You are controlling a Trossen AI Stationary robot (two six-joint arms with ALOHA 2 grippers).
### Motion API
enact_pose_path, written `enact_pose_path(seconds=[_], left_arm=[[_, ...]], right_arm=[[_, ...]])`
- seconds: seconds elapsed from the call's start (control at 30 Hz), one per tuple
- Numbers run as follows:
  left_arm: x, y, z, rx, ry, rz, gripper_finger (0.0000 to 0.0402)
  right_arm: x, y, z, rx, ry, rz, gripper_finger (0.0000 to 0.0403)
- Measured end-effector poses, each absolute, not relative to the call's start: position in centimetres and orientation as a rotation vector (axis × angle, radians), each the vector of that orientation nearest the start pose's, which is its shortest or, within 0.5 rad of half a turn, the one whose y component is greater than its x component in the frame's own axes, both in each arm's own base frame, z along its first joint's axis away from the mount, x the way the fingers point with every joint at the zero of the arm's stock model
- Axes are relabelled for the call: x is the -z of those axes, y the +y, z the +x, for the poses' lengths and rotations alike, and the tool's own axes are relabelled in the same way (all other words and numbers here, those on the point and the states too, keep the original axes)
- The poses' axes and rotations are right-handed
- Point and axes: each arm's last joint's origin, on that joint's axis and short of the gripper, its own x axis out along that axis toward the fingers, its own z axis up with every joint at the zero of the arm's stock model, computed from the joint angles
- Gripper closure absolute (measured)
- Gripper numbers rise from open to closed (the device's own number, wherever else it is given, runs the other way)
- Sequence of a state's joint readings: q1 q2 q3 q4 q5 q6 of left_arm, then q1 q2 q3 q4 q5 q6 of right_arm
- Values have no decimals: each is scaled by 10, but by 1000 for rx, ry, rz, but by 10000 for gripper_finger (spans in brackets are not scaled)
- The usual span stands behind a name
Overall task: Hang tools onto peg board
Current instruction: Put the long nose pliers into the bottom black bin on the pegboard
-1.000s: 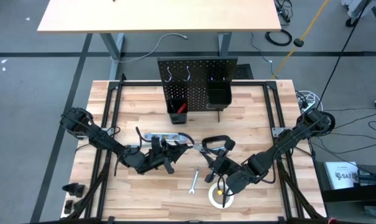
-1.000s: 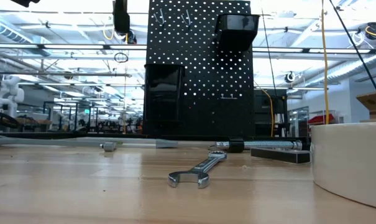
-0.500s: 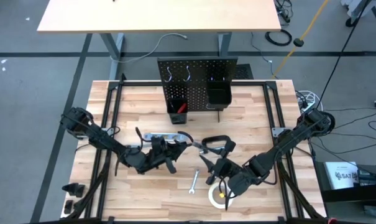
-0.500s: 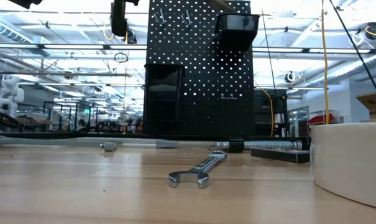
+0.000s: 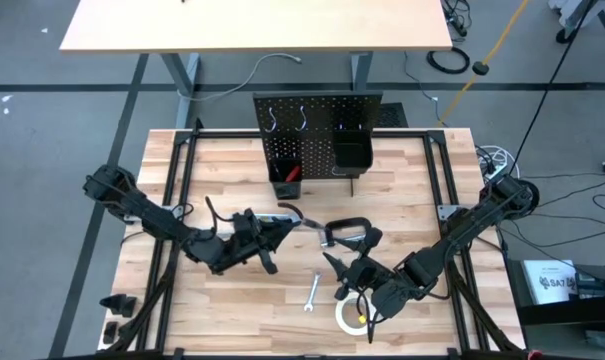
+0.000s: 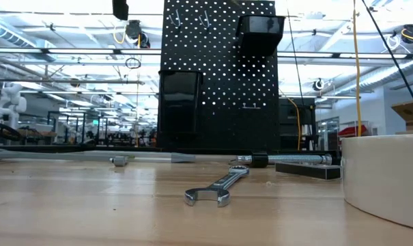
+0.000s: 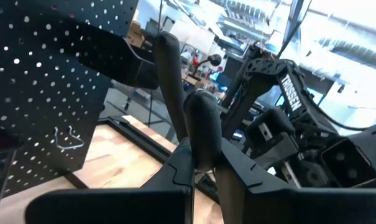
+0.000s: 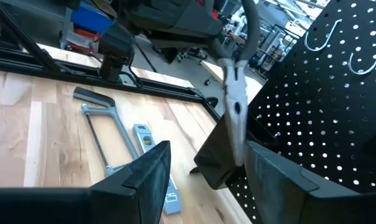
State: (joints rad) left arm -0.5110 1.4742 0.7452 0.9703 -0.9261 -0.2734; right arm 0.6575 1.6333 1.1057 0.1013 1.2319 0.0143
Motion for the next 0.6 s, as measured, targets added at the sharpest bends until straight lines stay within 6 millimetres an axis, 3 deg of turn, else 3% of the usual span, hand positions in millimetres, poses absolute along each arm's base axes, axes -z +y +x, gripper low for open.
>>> enact_pose_path(seconds=[0.6], left_arm=[[-266,-126,273,-433,-192,-312,368]], right_arm=[[-263,191,293,565,243,-311,209]])
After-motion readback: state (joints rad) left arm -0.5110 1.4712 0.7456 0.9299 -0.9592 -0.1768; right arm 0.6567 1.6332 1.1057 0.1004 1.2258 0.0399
